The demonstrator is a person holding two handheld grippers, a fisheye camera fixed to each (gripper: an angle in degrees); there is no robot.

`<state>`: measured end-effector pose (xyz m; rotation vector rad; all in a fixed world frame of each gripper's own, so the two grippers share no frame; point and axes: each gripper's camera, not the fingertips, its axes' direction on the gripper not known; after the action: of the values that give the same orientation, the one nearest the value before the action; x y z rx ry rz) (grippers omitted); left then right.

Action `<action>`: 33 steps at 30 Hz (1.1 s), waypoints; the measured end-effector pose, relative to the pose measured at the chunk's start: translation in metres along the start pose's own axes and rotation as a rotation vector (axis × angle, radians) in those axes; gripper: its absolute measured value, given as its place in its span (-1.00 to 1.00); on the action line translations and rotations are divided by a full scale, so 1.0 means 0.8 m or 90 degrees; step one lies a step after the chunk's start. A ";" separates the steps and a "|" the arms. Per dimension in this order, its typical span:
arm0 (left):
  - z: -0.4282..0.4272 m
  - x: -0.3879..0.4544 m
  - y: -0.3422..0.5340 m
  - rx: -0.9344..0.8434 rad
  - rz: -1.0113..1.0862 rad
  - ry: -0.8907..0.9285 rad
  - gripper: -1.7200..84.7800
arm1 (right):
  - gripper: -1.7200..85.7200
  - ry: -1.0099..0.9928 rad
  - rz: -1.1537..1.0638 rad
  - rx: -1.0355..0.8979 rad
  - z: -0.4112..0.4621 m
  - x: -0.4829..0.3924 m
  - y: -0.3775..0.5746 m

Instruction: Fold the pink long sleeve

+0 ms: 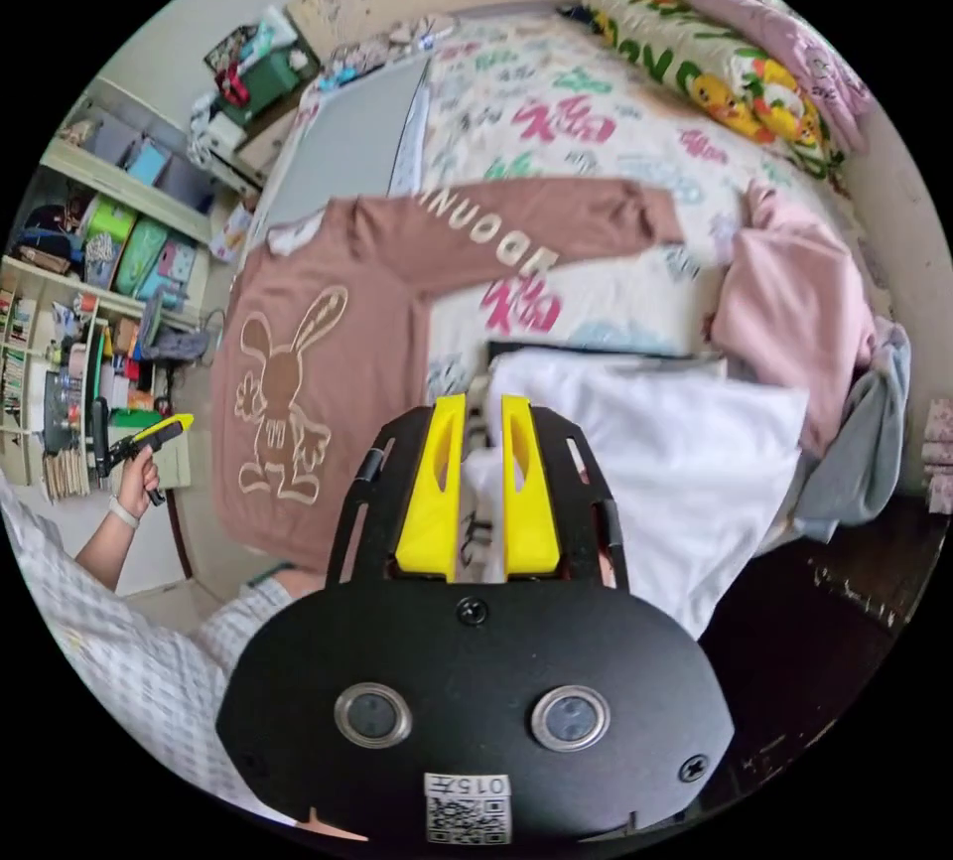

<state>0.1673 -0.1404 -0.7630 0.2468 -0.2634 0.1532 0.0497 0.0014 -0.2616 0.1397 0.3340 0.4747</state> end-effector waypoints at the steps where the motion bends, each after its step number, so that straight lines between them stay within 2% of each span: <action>1: -0.002 0.010 -0.019 0.004 -0.001 0.008 -0.80 | -0.80 0.012 0.020 0.006 0.003 0.021 -0.018; 5: 0.011 0.074 -0.141 -0.021 0.007 0.082 -0.78 | -0.78 0.054 0.140 0.002 0.031 0.164 -0.128; 12: 0.071 0.129 -0.281 -0.121 -0.005 0.120 -0.76 | -0.77 -0.016 0.163 -0.132 0.064 0.305 -0.231; 18: 0.083 0.120 -0.333 -0.147 -0.038 0.103 -0.76 | -0.79 -0.092 0.192 -0.189 0.028 0.380 -0.257; 24: 0.066 0.096 -0.367 -0.151 -0.092 0.098 -0.87 | -0.94 -0.098 0.210 -0.205 -0.027 0.441 -0.274; 29: 0.050 0.085 -0.391 -0.148 -0.120 0.142 -0.92 | -0.98 -0.101 0.228 -0.186 -0.075 0.481 -0.281; 33: 0.055 0.098 -0.409 -0.171 -0.095 0.121 -0.92 | -0.97 -0.095 0.222 -0.210 -0.096 0.501 -0.284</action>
<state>0.2914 -0.4566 -0.7723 -0.0165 -0.0746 -0.0077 0.4543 -0.0062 -0.4939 -0.0900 0.0796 0.8529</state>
